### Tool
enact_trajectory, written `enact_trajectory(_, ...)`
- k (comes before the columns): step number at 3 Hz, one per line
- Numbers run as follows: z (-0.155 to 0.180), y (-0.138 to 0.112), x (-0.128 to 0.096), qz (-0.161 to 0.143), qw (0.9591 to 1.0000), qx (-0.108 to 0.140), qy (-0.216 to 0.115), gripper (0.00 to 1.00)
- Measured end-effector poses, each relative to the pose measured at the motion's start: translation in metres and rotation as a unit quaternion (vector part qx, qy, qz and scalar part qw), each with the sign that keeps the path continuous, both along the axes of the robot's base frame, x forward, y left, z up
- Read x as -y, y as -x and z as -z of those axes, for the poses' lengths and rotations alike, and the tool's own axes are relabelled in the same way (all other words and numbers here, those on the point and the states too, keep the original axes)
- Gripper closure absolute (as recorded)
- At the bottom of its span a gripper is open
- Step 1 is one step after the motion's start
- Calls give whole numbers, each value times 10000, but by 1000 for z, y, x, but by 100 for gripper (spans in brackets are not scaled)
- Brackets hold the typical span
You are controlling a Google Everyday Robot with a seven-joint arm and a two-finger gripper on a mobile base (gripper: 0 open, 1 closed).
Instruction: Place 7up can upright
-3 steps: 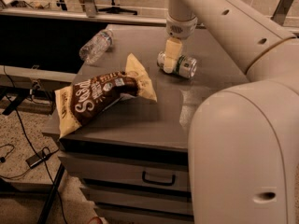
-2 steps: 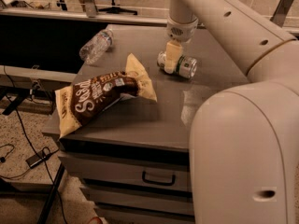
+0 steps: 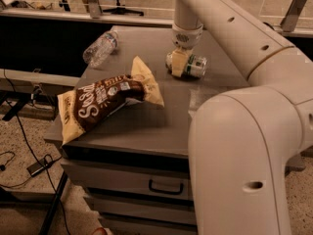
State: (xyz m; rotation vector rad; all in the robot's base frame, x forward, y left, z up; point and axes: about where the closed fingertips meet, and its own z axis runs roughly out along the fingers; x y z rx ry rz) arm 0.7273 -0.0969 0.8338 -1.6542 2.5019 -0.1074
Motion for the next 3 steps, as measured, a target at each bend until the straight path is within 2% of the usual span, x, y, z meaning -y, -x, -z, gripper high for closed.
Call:
enact_trajectory(1, -4, 0, 0, -6, 10000, -3, 4, 87)
enact_trajectory(2, -9, 5, -9, -273, 9995, -12, 148, 100)
enact_trajectory(3, -34, 13, -11, -377, 9990, 223, 96, 100)
